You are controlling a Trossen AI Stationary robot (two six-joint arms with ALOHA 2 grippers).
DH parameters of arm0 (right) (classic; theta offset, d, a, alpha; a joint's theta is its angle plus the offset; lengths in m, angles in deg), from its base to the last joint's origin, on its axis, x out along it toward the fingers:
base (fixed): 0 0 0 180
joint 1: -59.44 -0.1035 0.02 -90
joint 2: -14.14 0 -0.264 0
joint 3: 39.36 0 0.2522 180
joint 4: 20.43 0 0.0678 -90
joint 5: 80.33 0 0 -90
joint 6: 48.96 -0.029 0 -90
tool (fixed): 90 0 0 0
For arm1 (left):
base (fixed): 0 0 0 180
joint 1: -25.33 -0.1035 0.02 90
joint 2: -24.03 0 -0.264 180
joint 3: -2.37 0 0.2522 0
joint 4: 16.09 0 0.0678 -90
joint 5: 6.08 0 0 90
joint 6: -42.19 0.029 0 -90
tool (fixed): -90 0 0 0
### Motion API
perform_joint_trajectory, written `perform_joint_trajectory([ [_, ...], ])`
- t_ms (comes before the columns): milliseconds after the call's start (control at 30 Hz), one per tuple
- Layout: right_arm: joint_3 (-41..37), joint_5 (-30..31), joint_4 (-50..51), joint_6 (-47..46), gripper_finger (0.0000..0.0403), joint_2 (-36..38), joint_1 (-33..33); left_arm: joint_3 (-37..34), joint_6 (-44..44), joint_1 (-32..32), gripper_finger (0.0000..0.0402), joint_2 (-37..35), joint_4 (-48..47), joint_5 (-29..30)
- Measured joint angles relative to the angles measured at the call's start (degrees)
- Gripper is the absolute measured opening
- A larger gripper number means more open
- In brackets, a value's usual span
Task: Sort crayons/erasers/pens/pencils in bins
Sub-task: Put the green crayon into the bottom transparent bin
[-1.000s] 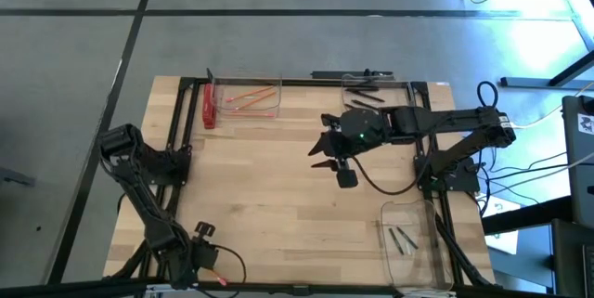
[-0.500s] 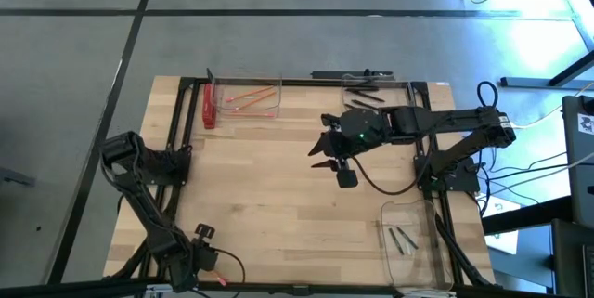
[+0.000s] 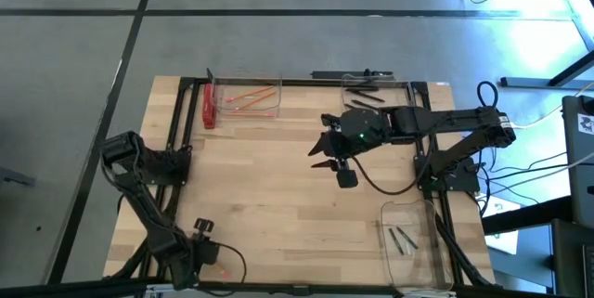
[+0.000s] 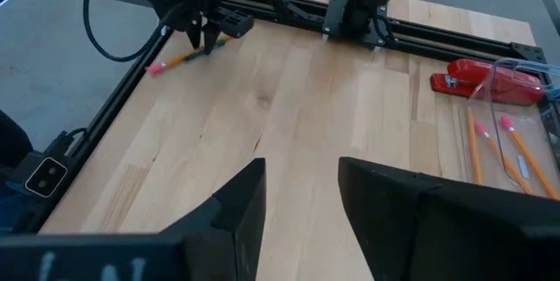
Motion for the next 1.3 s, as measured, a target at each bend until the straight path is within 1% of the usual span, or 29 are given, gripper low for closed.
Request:
perform_joint_trajectory([
  [200, 0.0, 0.0, 0.0, -1.5, 0.0147, 0.0, 0.0, 0.0, -0.1, -1.9, 0.011, 0.0, -1.0, 3.2],
  [567, 0.0, 0.0, 0.0, -1.5, 0.0147, 0.0, 0.0, 0.0, 0.5, -8.8, 0.011, 0.0, -8.1, 9.7],
  [733, 0.0, 0.0, 0.0, -1.5, 0.0147, 0.0, 0.0, 0.0, 2.3, -10.8, 0.011, 0.0, -8.0, 9.8],
  [900, 0.0, -0.1, 0.0, -1.5, 0.0147, 0.0, 0.0, 0.0, 3.1, -10.9, 0.011, -0.5, -7.8, 9.7],
  [967, 0.0, -0.1, 0.0, -1.5, 0.0147, 0.0, 0.0, 0.0, 3.1, -10.8, 0.011, -1.5, -7.7, 9.5],
  [1100, 0.0, -0.2, 0.0, -1.5, 0.0147, 0.0, 0.0, 0.0, 3.8, -10.8, 0.011, -4.3, -7.8, 7.2],
  [1300, 0.0, -0.1, 0.0, -1.5, 0.0147, 0.0, 0.0, 0.0, 6.6, -11.7, 0.011, -7.5, -10.8, 7.2],
])
